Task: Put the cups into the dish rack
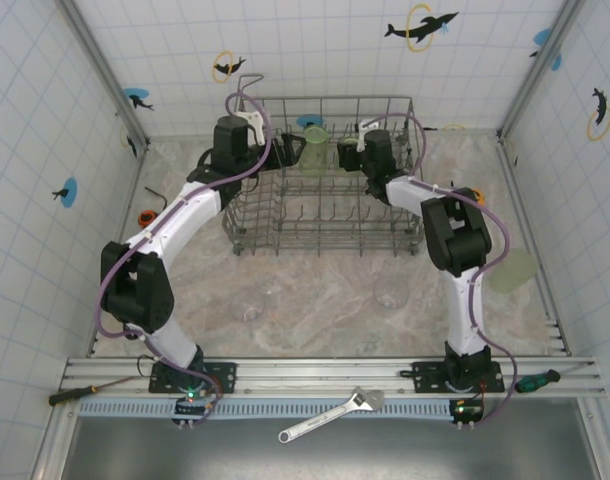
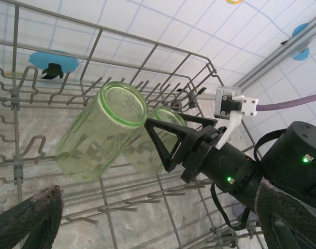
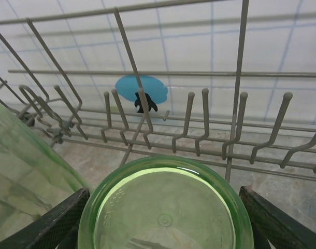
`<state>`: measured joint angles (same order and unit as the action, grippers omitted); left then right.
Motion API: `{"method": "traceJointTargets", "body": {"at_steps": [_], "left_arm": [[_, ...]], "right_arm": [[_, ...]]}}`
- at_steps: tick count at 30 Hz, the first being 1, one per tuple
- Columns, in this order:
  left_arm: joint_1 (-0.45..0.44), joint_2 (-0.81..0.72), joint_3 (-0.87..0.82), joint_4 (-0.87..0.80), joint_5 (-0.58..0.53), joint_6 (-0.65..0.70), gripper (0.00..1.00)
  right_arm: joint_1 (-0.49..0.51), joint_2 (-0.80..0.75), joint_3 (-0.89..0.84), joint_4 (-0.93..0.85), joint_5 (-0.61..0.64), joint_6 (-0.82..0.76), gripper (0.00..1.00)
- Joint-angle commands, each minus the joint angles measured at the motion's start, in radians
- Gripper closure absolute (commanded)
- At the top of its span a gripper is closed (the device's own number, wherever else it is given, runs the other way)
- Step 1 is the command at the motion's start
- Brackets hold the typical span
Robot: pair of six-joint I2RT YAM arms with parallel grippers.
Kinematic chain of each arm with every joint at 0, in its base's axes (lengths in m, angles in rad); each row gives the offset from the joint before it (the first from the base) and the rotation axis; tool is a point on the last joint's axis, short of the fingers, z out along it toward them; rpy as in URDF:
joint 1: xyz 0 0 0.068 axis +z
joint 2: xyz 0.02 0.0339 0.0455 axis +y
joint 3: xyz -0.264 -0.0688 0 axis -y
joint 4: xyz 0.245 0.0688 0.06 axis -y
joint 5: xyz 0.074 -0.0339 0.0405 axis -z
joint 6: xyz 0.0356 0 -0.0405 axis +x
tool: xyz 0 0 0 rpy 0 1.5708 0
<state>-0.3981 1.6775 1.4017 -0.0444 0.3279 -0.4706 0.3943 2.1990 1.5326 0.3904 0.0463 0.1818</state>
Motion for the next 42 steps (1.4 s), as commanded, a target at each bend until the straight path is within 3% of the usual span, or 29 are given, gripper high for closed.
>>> {"method": "traceJointTargets", "body": {"at_steps": [1,5,11,12,27,42], "left_arm": [[-0.001,-0.044,-0.023,0.025,-0.003,-0.002,0.02],[-0.001,-0.054,-0.030,0.038,-0.007,-0.003,0.02],[0.000,-0.060,-0.021,0.035,-0.005,-0.021,0.03],[0.000,-0.064,-0.022,0.037,-0.003,-0.028,0.02],[0.000,-0.177,-0.097,0.096,0.013,-0.112,0.02],[0.000,-0.256,-0.196,0.034,-0.026,-0.136,0.02]], "right_arm": [[0.026,0.037,0.030,0.036,0.006,-0.068,0.43],[0.029,0.019,-0.012,0.069,0.017,-0.071,0.26],[0.029,-0.058,-0.018,0.037,0.039,-0.028,0.08],[0.029,-0.075,-0.016,0.021,0.044,-0.019,0.00],[0.026,-0.320,-0.011,-0.150,0.062,0.070,0.01],[-0.008,-0.578,-0.083,-0.409,0.092,0.102,0.01]]}}
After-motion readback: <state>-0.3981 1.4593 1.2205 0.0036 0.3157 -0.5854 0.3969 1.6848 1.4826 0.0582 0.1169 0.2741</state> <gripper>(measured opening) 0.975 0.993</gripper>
